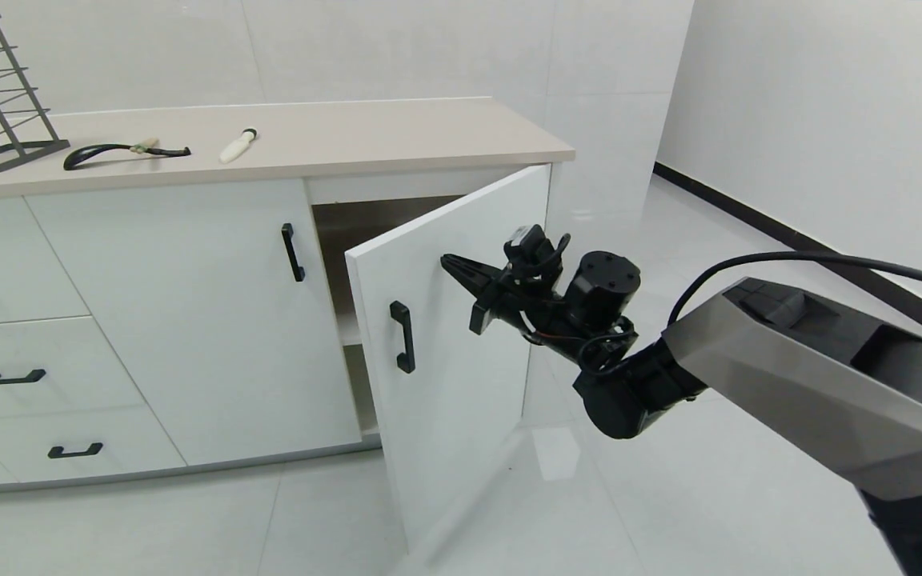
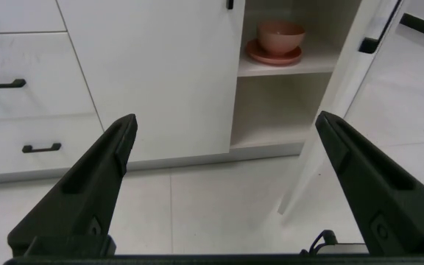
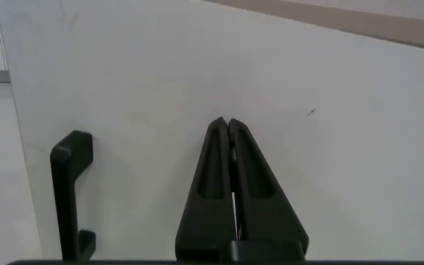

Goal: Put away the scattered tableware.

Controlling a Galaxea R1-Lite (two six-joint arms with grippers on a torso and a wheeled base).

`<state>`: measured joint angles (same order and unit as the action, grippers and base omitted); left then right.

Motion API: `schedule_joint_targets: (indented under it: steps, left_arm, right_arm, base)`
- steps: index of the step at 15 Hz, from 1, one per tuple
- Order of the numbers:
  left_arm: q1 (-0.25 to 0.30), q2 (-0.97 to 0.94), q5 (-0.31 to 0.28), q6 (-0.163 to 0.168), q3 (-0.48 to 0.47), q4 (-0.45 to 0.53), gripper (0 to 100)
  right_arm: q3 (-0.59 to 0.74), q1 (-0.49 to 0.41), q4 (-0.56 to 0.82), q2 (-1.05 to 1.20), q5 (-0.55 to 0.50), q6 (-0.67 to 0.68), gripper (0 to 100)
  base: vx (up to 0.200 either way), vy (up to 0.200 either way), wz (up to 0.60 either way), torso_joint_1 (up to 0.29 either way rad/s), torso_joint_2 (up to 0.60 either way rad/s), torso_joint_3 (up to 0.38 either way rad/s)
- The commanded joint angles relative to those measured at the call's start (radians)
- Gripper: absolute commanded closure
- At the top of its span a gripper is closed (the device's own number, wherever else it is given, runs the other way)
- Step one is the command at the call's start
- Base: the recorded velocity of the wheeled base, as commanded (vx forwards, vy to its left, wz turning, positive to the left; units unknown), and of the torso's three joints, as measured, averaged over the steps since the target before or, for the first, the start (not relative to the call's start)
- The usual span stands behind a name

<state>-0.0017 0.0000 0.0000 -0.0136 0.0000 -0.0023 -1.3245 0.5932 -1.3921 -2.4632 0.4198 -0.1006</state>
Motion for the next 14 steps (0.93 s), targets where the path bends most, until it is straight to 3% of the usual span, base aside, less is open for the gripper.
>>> schedule_joint_targets:
  steps: [1,4,7,9,12,14]
  left_arm:
    - [0.000,0.000,0.000,0.000,0.000,-0.001,0]
    - [0.000,0.000,0.000,0.000,0.000,-0.001,0]
    - [0.000,0.000,0.000,0.000,0.000,-0.001,0]
    - [0.000,0.000,0.000,0.000,0.000,-0.001,0]
    - [0.000,0.000,0.000,0.000,0.000,-0.001,0]
    - [0.000,0.000,0.000,0.000,0.000,-0.001,0]
  right_arm:
    - [0.014,-0.012,-0.004,-0.007,0.007,-0.001,100]
    - [0.208,-0.023,-0.031,0.118,0.013,-0.002,100]
    - [0.662,-0.044,-0.120,0.418,0.036,-0.007,100]
    - [0.852,-0.073,-0.119,0.639,0.056,-0.011,100]
    - [1.076,-0.107,-0.105,0.957,0.054,-0.007,100]
    - [1.180,-0.174,-0.090,1.106,0.056,-0.007,100]
  base:
    - [0.000,0.000,0.00,0.000,0.00,0.000]
    - [0.000,0.000,0.00,0.000,0.00,0.000]
    - [0.000,0.000,0.00,0.000,0.00,0.000]
    - [0.000,0.000,0.00,0.000,0.00,0.000]
    - [0.000,0.000,0.00,0.000,0.00,0.000]
    - [0.000,0.000,0.00,0.000,0.00,0.000]
